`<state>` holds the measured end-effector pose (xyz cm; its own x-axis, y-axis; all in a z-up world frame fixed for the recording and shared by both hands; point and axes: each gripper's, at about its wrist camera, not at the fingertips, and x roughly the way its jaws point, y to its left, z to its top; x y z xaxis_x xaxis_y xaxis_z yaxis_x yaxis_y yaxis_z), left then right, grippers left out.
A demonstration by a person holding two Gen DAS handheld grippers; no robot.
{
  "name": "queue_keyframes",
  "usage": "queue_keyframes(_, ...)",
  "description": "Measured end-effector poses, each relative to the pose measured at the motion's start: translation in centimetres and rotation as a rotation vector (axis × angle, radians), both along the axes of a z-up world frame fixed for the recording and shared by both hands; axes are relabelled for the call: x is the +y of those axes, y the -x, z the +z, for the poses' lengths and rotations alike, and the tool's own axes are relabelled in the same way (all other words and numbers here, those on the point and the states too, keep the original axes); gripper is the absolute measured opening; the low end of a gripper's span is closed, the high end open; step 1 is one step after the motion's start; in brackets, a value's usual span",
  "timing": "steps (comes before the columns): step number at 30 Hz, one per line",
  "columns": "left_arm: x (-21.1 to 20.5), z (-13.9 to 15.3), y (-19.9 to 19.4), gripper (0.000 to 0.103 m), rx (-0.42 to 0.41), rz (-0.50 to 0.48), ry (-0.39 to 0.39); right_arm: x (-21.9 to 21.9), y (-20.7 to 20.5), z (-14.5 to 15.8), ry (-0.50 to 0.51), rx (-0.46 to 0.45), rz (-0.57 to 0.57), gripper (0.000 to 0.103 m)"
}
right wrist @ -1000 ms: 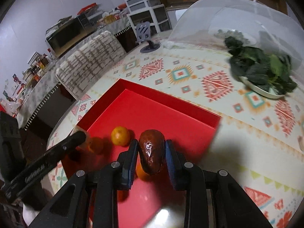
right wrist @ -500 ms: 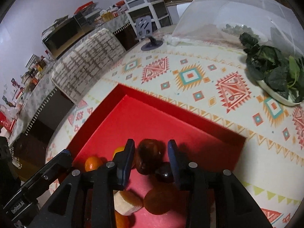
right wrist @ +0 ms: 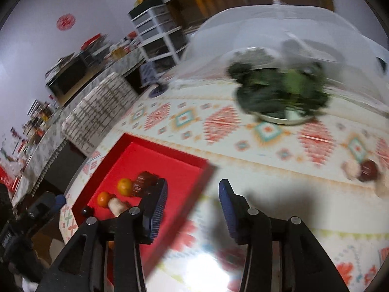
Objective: Organize fruits
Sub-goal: 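Lower the date and yam chunk into the red tray and open both tools, then move both tools back toward the loose fruits beside the tissue pack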
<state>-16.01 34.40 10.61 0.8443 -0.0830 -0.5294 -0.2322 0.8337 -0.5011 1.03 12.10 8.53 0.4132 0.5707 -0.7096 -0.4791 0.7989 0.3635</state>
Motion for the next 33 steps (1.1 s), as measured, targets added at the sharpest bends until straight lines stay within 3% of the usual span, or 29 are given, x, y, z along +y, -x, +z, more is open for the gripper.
queue_keyframes(9,-8.3,1.2,-0.8,0.087,0.019,-0.117,-0.075,-14.7,0.4,0.1,-0.004,-0.018,-0.205,0.048)
queue_keyframes(14,-13.3,0.2,-2.5,0.087,0.03,-0.237,-0.038,-24.7,0.0,0.3,0.005,-0.033,-0.385,0.048)
queue_keyframes(17,-15.8,-0.7,-4.0,0.087,0.07,-0.286,-0.036,-28.3,-0.9,-0.5,0.029,-0.018,-0.449,0.048)
queue_keyframes(23,-18.5,-1.4,-5.5,0.087,0.1,-0.307,-0.065,-30.2,-4.3,-2.9,0.021,0.019,-0.479,0.048)
queue_keyframes(26,-18.5,-1.6,-6.0,0.087,0.108,-0.299,-0.073,-29.1,-6.6,-3.4,0.017,0.021,-0.477,0.049)
queue_keyframes(33,-17.9,-2.2,-6.6,0.087,0.128,-0.291,-0.07,-25.1,-11.9,-5.2,0.126,0.049,-0.435,0.053)
